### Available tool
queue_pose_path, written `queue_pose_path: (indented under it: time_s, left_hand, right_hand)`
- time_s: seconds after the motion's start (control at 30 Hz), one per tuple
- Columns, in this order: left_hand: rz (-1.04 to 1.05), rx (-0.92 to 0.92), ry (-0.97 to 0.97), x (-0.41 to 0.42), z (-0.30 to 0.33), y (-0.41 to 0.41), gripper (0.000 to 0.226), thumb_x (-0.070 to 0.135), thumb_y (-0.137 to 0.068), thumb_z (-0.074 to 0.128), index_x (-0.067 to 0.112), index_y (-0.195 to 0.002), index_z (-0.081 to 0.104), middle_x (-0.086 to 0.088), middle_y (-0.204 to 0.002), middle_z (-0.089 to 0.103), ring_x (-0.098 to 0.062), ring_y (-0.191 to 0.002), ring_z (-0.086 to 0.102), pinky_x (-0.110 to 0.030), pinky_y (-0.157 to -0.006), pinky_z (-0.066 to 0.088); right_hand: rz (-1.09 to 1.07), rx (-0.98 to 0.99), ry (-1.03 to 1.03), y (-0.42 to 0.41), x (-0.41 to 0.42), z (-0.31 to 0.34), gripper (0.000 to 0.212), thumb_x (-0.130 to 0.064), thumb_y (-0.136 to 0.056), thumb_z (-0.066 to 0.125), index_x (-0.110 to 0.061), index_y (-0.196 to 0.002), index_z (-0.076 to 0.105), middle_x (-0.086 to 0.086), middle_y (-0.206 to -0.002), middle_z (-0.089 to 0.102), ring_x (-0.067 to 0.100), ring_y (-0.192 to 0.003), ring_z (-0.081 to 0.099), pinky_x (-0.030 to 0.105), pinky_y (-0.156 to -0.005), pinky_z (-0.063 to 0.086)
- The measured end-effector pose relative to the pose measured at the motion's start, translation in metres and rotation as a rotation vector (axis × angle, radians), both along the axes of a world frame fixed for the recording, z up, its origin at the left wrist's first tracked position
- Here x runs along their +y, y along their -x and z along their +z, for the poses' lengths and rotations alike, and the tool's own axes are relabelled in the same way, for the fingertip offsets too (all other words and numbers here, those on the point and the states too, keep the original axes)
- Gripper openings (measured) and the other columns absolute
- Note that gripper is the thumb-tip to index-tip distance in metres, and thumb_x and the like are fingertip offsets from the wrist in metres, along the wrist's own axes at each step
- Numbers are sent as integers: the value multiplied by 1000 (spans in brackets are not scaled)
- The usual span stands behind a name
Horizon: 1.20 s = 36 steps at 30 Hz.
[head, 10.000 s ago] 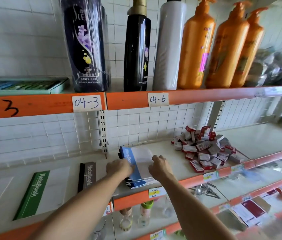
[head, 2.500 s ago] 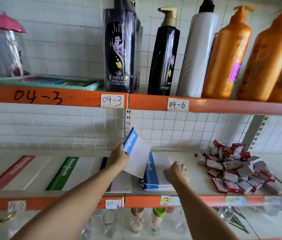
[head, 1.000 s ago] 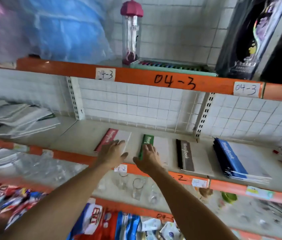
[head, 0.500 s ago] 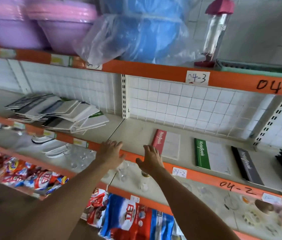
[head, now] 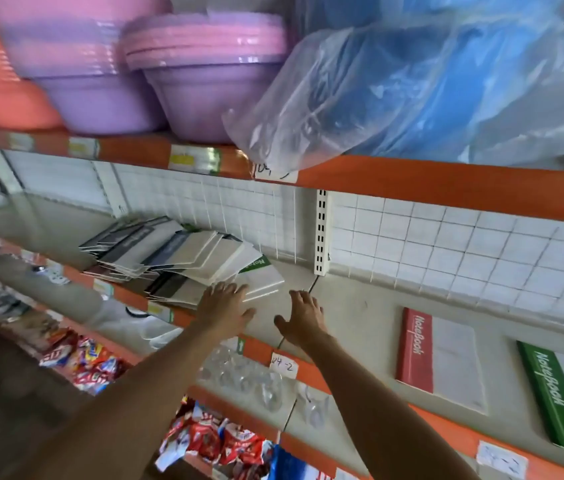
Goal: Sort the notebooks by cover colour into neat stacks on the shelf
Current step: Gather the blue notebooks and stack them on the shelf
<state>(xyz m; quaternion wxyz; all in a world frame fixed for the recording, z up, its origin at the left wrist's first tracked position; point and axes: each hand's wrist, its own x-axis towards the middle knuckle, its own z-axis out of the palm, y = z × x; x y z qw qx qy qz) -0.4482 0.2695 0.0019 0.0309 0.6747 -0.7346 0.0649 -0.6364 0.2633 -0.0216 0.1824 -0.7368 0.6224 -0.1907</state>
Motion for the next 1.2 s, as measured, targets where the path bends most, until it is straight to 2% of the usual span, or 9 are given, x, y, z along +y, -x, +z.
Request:
queue_pose_path:
  time_s: [0.23,0.5,0.57,0.63,0.77,0.83,0.97,1.13,1.2]
  left_hand:
    - [40,27,89,-58,6,-71,52,48,-92,50,19,-136,49,-4,-131,57,-28,-124,48,-37,-104,38]
    - [141,26,-73,-107,-2,-133,67,55,-98,38,17,-151,26,-20,-156,28,-38,-145,21,-47,-119,18]
    - [142,31,-127,-115,-4,-140,61,55,-98,37,17,-145,31,-17,-151,34,-38,-144,24,-51,-118,18]
    - [57,114,-127,-119,-4,-141,49,48,-98,40,17,-137,42,-11,-137,49,-33,-133,40,-49,-111,30]
    - [-226,260,75,-123,-3,-141,38,38,-100,47,16,-131,53,-4,-121,63,-25,-113,57,-39,-94,43]
    - [-176,222,88,-127,-5,-148,41,39,-99,46,16,-133,52,-4,-128,60,-25,-119,54,-41,-99,40]
    - [14,110,-57,-135,-9,-172,45,46,-102,34,18,-134,46,-6,-138,51,-33,-133,40,-51,-109,32]
    - [-159,316,28,-142,-16,-198,39,38,-104,36,16,-133,51,-4,-133,59,-26,-124,49,-43,-101,41]
    - [-102,325,47,-144,-16,-207,43,41,-104,37,16,-137,48,-7,-139,53,-28,-129,46,-45,-105,38]
  right_hand:
    - [79,-4,40,-67,-69,5,72,-44,-91,60,-13,-149,34,10,-153,35,29,-140,31,39,-113,27]
    - [39,38,28,-117,-102,8,64,-44,-91,59,-15,-145,40,7,-151,38,28,-136,36,38,-110,30]
    - [10,37,3,-125,-106,8,61,-43,-91,59,-16,-143,42,6,-150,39,28,-135,38,38,-109,31]
    - [-14,27,-14,-131,-108,11,52,-40,-91,59,-17,-138,50,7,-143,47,29,-130,45,36,-105,36]
    - [-127,-150,-137,-153,-124,20,29,-26,-97,52,-4,-109,67,18,-117,67,36,-112,60,33,-92,46]
    - [-181,-261,-247,-169,-133,17,31,-31,-98,50,-4,-100,65,20,-108,70,37,-102,66,39,-91,52]
    - [-340,-515,-329,-201,-139,14,36,-37,-92,61,-1,-94,60,10,-69,66,24,-57,67,29,-54,54]
    - [-446,-664,-343,-223,-131,19,21,-19,-86,68,-3,-81,54,12,-64,60,21,-46,56,30,-46,50]
    - [-487,-689,-309,-224,-129,18,12,-8,-86,59,-2,-95,54,15,-80,63,22,-51,61,32,-44,54]
